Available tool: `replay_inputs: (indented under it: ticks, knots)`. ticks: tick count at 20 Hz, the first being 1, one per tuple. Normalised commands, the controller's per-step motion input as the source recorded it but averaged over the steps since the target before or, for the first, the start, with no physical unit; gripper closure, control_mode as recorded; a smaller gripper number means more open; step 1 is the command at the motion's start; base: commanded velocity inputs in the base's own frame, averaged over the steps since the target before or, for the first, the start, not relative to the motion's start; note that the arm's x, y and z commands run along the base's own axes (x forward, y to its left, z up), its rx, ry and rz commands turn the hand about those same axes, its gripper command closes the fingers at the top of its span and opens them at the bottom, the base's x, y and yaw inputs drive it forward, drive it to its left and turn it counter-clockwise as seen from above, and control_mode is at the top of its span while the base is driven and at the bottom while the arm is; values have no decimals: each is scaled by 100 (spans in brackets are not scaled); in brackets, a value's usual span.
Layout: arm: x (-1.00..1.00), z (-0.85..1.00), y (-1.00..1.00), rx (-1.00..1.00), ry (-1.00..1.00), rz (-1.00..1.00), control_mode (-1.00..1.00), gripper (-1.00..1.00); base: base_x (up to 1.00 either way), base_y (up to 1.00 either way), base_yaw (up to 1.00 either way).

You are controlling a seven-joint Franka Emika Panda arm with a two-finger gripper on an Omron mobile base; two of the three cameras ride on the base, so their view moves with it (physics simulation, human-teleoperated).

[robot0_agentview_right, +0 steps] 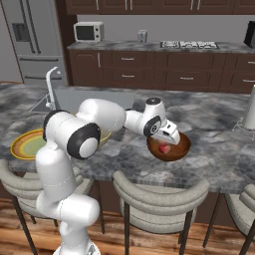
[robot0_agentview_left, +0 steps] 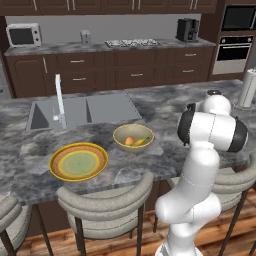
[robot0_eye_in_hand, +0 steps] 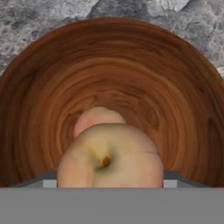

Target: Take the fruits from the plate on the dining counter and place two fruits in each bowl.

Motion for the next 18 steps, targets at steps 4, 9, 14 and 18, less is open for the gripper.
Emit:
replay_inputs:
  ticks: [4,9,14,18]
  knots:
    - [26,-22,-11,0,1,0,-100,100,0,0,0]
    - [20,-17,-3,0,2,0,-100,-100,0,0,0]
    - [1,0,-2,0,1,0,-100,-100,0,0,0]
    - [-7,0,-12,0,0,0,-100,-100,0,0,0]
